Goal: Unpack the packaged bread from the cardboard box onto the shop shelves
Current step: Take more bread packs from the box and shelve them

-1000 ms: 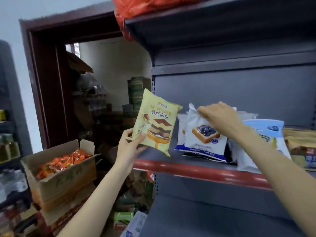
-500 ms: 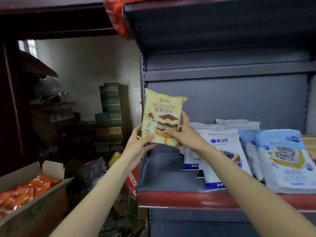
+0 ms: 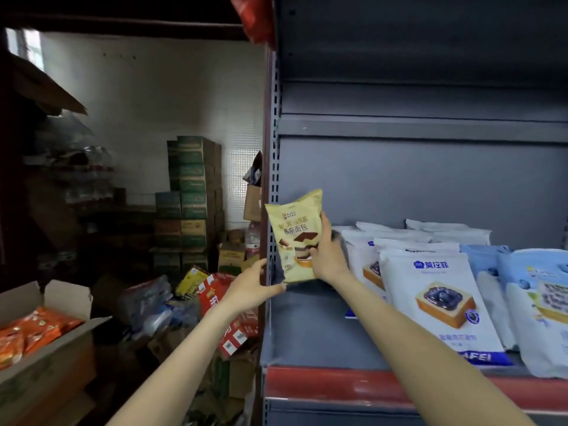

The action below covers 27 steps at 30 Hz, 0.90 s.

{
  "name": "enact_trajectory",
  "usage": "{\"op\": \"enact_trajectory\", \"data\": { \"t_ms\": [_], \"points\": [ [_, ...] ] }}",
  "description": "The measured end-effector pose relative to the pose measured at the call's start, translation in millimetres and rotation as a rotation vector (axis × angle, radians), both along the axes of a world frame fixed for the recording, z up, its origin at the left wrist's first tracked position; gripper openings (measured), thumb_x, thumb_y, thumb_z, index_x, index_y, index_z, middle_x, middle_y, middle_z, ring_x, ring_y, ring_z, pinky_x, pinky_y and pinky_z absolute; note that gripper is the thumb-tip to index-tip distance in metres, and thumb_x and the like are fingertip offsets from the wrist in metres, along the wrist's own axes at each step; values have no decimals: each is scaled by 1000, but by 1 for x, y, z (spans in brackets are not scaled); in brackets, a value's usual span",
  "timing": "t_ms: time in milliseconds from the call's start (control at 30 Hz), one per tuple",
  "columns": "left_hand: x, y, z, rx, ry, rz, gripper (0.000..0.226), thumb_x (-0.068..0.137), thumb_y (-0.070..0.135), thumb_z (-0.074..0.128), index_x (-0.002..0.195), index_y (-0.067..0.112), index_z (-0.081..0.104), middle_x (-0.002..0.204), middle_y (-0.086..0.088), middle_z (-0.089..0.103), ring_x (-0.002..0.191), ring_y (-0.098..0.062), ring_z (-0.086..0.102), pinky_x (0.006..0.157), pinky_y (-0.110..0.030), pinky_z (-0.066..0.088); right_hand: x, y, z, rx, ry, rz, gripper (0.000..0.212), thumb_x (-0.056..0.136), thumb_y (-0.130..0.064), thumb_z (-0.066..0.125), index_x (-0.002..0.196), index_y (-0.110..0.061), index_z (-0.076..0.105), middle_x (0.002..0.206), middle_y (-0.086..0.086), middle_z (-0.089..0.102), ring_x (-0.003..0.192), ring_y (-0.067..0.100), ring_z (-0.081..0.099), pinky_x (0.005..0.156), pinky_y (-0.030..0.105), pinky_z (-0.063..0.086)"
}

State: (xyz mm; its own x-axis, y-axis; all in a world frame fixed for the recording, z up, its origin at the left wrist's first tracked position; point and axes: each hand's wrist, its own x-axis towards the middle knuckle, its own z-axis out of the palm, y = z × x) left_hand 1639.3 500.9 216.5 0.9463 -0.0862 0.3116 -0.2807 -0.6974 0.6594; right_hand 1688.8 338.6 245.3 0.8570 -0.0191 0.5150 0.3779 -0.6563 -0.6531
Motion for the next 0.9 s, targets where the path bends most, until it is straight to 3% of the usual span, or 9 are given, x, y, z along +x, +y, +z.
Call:
{"op": "enact_trajectory", "data": {
  "t_ms": [67,167,333,433,567,667,767,900],
  "points": [
    [3,4,-5,-61,55,-15,74,87,38,64,147,18,26,147,-3,41,132,-19,41,99,-27,36,14,6,-12,43,123,32,81,90,-4,45,149,-25,-7,135,15,41,111,27,50,99,38,41],
    [8,8,-11,-114,102,-36,73,87,42,63,147,21,27,145,-2,43,132,-18,42,103,-32,37,29,4,-26,-214,334,-168,84,93,-14,48,147,-11,-17,149,25,20,134,38,30,110,44,27],
    [11,9,-14,-124,97,-25,73,89,43,60,148,22,24,147,-2,42,132,-20,42,107,-37,38,17,-1,-19,-363,308,-243,75,95,-14,43,147,-1,-11,153,21,11,137,37,26,110,42,28],
    [5,6,-12,-117,79,-24,70,91,43,57,148,21,25,148,-4,41,134,-20,40,108,-37,37,-3,-3,-13,-392,189,-151,72,94,-18,48,149,-8,2,145,21,21,128,38,36,104,41,33],
    [-13,1,0,36,-11,80,56,94,46,47,144,21,36,144,-2,45,131,-22,44,103,-35,39,-48,-19,-8,-379,-36,10,61,93,-16,50,147,-13,22,140,13,30,123,29,42,104,35,35],
    [-40,-7,6,105,-188,152,47,95,46,45,137,27,45,138,4,53,123,-18,52,95,-34,45,-91,-39,-12,-337,-233,48,37,92,-18,51,129,-15,48,125,6,51,117,22,48,96,35,39],
    [-81,-28,4,188,-443,191,34,96,43,45,125,29,55,119,14,63,109,-10,58,77,-26,43,-144,-64,-22,-291,-402,19,13,91,-21,53,102,-16,59,90,-4,63,88,16,57,75,33,45],
    [-143,-66,-13,301,-734,188,27,95,39,45,103,26,67,83,14,65,82,-10,61,57,-19,32,-214,-108,-58,-350,-487,-85,16,88,-33,48,85,-21,58,64,-16,51,61,10,54,54,28,42]
  ]
}}
